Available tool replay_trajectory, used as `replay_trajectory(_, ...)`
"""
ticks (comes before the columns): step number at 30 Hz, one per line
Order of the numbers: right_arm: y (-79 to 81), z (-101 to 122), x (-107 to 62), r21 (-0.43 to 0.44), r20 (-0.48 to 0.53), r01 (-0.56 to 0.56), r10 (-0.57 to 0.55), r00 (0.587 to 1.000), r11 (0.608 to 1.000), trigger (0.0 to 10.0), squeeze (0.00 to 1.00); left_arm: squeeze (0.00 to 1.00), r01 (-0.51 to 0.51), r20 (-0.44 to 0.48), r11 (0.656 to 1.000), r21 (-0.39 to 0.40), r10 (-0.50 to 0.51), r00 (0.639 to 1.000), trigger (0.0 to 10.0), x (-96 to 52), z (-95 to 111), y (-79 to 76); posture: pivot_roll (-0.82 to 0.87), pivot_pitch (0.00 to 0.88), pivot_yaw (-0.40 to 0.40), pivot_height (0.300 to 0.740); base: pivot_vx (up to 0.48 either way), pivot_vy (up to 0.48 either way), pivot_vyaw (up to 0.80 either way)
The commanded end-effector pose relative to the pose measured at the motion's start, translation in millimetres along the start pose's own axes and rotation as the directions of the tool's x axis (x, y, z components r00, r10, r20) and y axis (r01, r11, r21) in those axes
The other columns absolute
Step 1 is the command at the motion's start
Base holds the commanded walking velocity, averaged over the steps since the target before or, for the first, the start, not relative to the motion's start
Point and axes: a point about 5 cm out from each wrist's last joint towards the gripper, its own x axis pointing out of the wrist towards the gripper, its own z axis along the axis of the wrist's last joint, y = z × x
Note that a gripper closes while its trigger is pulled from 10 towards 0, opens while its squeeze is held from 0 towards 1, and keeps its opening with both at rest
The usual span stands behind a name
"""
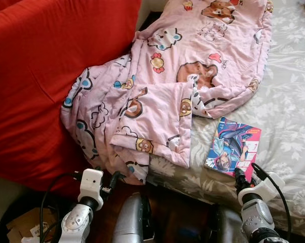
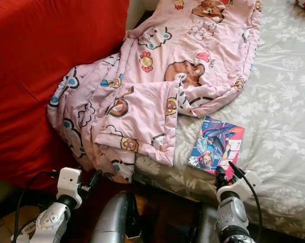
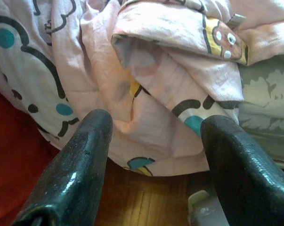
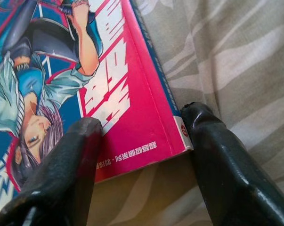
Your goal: Clean up the room
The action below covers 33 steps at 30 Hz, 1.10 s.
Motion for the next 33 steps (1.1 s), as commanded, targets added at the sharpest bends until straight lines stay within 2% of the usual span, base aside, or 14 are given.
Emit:
replay_trajectory(1,-6.8,-28,-10.2,0.061,-0.102,0.028,-0.021,0.995,0.998,10.0,0.00,0.00,-0.009,-0.033,1.000,0.005,0.009,0.999,10.0,-6.8,-6,6.3,0.15,0.251,0.173,0.611,0.000,0.000,0.00)
replay_trajectory(2,-8.2,-31,-12.1,0.096,-0.112,0.024,-0.013,0.994,0.995,10.0,0.00,0.00,-0.008,-0.033,1.000,0.006,0.008,0.999,10.0,-7.7,-5,6.3,0.16,0.253,0.174,0.611,0.000,0.000,0.00)
replay_trajectory(9,-5.0,-39,-14.8,0.137,-0.134,-0.023,0.041,0.990,0.990,10.0,0.00,0.00,-0.009,-0.034,1.000,0.012,0.010,0.999,10.0,-8.7,-3,6.8,0.17,0.256,0.175,0.611,0.000,0.000,0.00)
replay_trajectory(10,-3.7,-38,-14.3,0.142,-0.125,-0.032,0.050,0.991,0.989,3.9,0.00,0.00,-0.010,-0.035,1.000,0.012,0.011,0.999,10.0,-8.8,-3,6.8,0.17,0.256,0.175,0.611,0.000,0.000,0.00)
replay_trajectory(11,-3.0,-37,-13.7,0.149,-0.117,-0.036,0.053,0.992,0.988,0.0,0.00,0.00,-0.010,-0.035,1.000,0.013,0.011,0.999,10.0,-8.7,-3,6.7,0.17,0.255,0.174,0.611,0.000,0.000,0.00)
replay_trajectory(23,-1.7,-30,-10.9,0.146,-0.085,-0.053,0.066,0.994,0.988,0.0,0.00,0.00,-0.016,-0.038,1.000,0.010,0.017,0.999,10.0,-9.0,-1,5.3,0.17,0.252,0.171,0.611,0.000,0.000,0.00)
replay_trajectory(25,-3.5,-29,-11.3,0.127,-0.083,-0.040,0.051,0.995,0.991,0.0,0.00,0.00,-0.042,-0.037,0.999,-0.027,0.041,0.998,10.0,-7.7,0,6.4,0.17,0.255,0.170,0.611,0.000,0.000,0.00)
replay_trajectory(33,-0.2,-24,-8.8,0.106,-0.068,-0.055,0.063,0.996,0.993,0.0,0.00,0.00,-0.044,-0.042,0.999,-0.025,0.043,0.998,10.0,-5.2,0,6.2,0.16,0.246,0.166,0.611,0.000,0.000,0.00)
